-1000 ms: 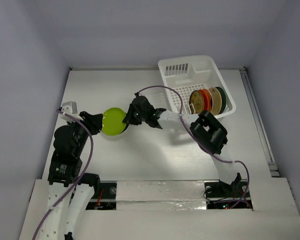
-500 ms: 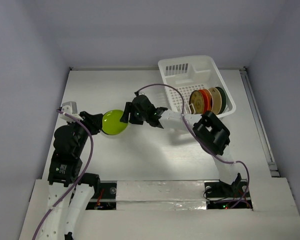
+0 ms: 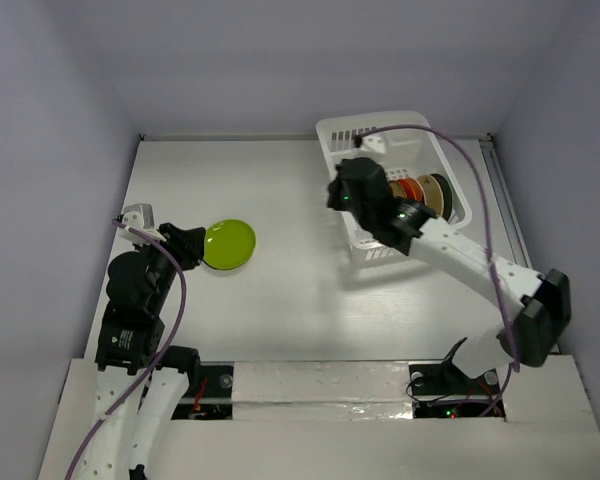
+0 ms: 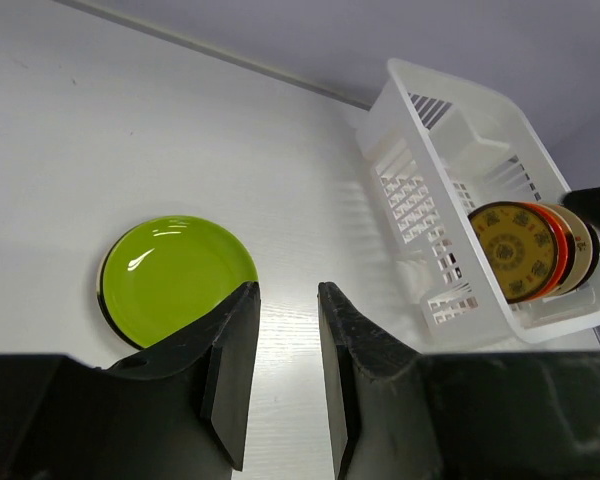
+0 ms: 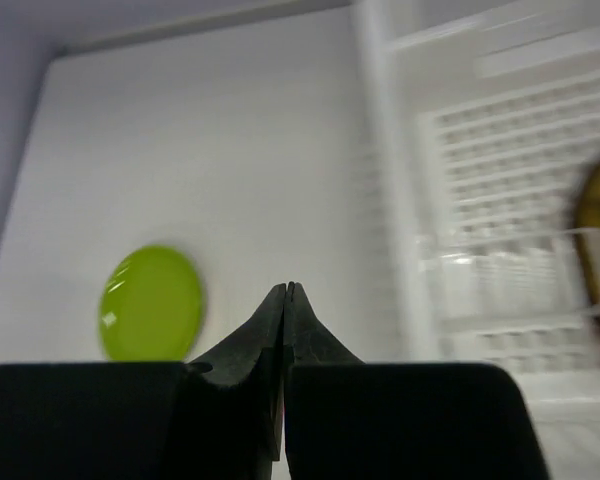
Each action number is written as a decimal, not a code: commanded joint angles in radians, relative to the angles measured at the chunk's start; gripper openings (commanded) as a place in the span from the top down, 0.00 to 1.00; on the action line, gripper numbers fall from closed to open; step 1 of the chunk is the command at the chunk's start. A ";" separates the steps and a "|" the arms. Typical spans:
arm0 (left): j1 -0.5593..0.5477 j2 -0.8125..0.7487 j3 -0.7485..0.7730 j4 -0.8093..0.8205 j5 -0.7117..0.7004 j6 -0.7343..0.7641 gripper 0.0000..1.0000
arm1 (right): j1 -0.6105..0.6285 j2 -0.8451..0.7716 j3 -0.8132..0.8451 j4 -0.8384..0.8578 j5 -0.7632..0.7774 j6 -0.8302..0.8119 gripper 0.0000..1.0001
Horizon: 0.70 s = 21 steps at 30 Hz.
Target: Unload the plates from the dish rack
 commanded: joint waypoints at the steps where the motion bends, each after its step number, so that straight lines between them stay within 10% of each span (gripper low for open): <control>1: -0.005 -0.011 -0.002 0.042 0.012 -0.005 0.73 | -0.199 -0.147 -0.133 -0.148 0.193 -0.075 0.97; 9: -0.005 -0.006 -0.002 0.044 0.012 -0.007 0.73 | -0.379 -0.192 -0.244 -0.192 0.171 -0.156 0.75; 21: -0.005 -0.003 -0.002 0.045 0.015 -0.004 0.73 | -0.413 -0.052 -0.206 -0.157 0.130 -0.192 0.74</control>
